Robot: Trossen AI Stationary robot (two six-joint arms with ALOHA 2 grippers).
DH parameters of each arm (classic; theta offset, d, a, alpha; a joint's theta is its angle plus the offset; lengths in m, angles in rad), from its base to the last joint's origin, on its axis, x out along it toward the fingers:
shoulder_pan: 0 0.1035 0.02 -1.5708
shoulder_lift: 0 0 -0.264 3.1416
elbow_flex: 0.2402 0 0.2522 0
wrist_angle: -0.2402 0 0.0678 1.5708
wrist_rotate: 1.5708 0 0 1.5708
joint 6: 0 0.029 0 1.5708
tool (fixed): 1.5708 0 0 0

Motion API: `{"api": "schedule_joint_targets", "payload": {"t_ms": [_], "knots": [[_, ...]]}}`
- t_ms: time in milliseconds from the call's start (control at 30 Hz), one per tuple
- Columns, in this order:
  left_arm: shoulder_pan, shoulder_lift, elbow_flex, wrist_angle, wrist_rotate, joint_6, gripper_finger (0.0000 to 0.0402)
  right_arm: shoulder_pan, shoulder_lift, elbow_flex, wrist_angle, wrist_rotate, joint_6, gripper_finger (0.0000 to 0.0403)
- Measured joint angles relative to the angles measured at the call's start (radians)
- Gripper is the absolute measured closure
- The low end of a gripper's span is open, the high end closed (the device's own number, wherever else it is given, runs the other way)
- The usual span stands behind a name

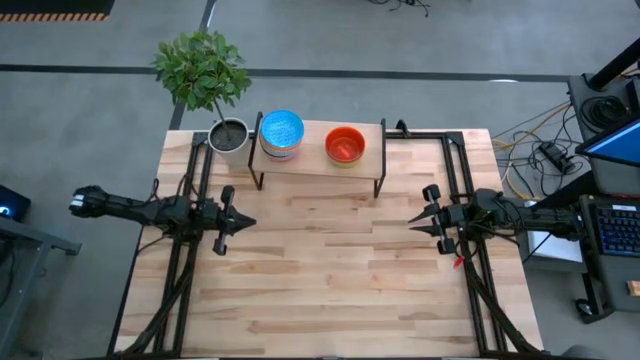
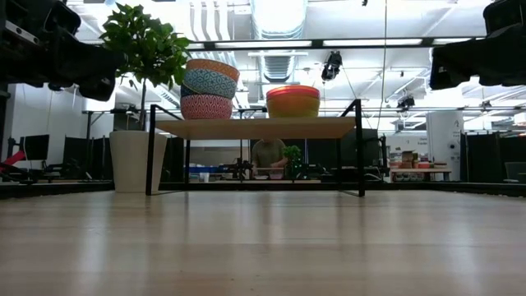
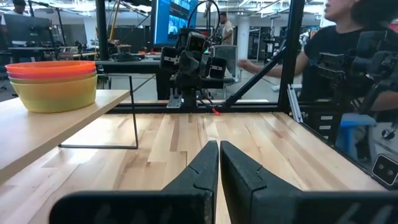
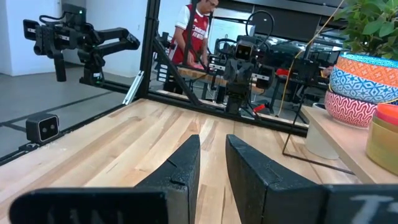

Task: Place and stack bowls onto a shelf
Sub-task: Return to Home Position

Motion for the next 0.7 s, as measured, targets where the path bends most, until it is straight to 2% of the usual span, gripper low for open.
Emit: {"api": "schedule_joint_targets", "payload": {"t_ms": [700], "knots": [[0.000, 0.038, 0.000, 0.001, 0.000, 0.000, 0.0402, 0.000, 0.000, -0.001, -0.001, 0.000, 0.000, 0.0335]]}}
